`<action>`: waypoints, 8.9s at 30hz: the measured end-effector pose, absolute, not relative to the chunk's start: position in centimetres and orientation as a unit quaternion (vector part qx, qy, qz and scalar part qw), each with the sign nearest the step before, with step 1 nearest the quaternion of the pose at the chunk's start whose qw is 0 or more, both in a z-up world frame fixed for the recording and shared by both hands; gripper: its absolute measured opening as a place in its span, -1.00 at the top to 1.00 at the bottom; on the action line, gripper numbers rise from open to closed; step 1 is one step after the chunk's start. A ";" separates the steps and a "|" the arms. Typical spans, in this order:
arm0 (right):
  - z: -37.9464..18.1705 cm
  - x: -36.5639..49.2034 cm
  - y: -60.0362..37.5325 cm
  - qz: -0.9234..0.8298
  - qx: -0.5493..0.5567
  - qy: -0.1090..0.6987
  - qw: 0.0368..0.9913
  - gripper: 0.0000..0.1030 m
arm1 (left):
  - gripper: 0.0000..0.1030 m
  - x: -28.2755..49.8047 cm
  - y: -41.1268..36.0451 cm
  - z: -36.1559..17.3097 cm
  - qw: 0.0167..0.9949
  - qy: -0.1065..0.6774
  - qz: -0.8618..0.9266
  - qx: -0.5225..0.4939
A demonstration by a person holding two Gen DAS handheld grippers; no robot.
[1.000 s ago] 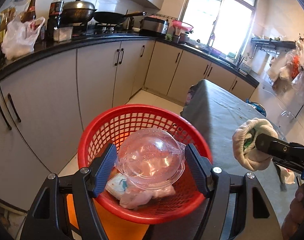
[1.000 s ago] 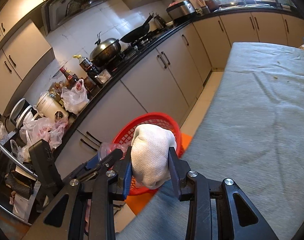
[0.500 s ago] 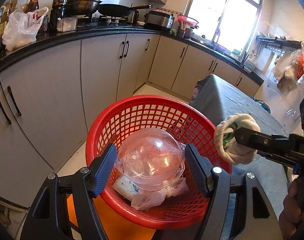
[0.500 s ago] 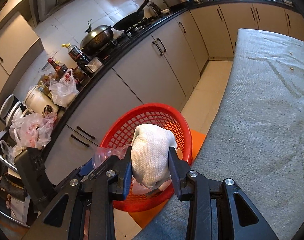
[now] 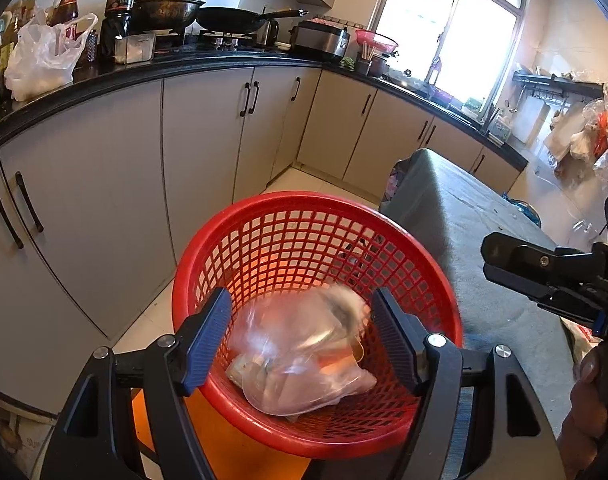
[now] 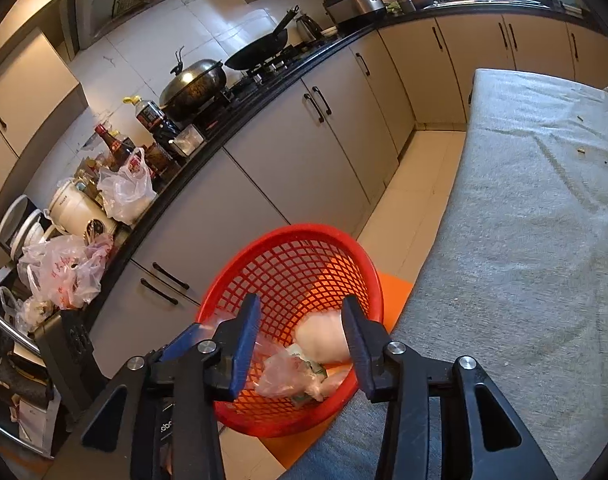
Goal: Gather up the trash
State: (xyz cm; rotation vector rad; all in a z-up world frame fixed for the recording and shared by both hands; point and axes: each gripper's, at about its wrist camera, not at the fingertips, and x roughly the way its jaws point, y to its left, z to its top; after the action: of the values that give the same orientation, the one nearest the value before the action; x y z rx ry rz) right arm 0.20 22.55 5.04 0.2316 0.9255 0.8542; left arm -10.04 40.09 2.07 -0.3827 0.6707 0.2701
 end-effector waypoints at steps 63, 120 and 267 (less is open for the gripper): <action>2.6 8.7 -21.1 0.124 0.331 0.371 0.859 -0.03 | -0.65 4.6 -3.1 3.3 0.868 0.481 -0.124 -0.009; 2.9 6.0 -8.2 0.176 0.036 0.381 0.907 -0.10 | 0.08 2.6 9.3 2.4 0.916 0.394 -0.050 -0.049; 6.4 -18.6 2.5 0.178 -0.098 0.270 0.941 -0.89 | -0.93 -21.9 21.1 4.1 0.922 0.312 0.227 -0.005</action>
State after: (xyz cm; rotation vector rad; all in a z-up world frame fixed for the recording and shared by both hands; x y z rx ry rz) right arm -18.60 2.46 6.42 -0.2005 0.5508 0.3637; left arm -21.89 21.15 4.07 -0.0097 0.6417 0.4667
